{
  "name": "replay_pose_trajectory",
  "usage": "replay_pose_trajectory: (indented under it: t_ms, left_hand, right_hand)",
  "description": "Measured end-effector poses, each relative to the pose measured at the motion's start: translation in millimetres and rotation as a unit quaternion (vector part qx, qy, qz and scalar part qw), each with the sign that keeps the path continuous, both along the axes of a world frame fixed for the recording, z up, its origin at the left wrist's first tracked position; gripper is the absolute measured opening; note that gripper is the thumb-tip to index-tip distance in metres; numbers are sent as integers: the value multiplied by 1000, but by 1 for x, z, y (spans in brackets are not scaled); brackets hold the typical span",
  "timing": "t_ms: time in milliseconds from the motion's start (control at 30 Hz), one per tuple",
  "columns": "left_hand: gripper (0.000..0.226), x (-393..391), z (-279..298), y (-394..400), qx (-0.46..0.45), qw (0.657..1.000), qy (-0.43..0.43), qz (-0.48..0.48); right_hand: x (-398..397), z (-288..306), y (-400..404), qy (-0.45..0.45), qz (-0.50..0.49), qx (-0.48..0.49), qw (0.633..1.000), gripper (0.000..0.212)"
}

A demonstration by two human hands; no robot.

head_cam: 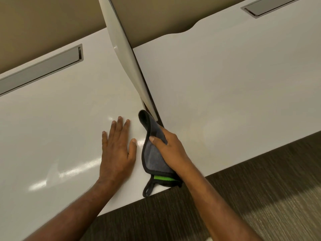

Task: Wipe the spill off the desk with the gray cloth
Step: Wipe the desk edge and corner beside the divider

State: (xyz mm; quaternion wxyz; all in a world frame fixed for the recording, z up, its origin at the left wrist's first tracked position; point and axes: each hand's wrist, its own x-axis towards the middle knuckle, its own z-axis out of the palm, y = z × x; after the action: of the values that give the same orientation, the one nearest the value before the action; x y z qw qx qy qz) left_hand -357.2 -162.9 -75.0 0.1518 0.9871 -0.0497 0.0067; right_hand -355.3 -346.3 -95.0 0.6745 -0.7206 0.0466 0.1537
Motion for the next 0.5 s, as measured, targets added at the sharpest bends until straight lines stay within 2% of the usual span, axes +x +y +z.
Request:
replay_pose_trajectory:
  t_ms: [133,367,500]
  left_hand:
    - [64,0,-2,0,3,1000,1,3]
    - [63,1,0,-2,5,1000,4,7]
    - [64,0,3,-3,9,1000,4,6]
  right_hand:
    - [-19,1,-11,17,24,-6,1000,44]
    - [42,22,8,-6,-17,-53,998,35]
    - [19,20,8,-8,-33,-48,998,36]
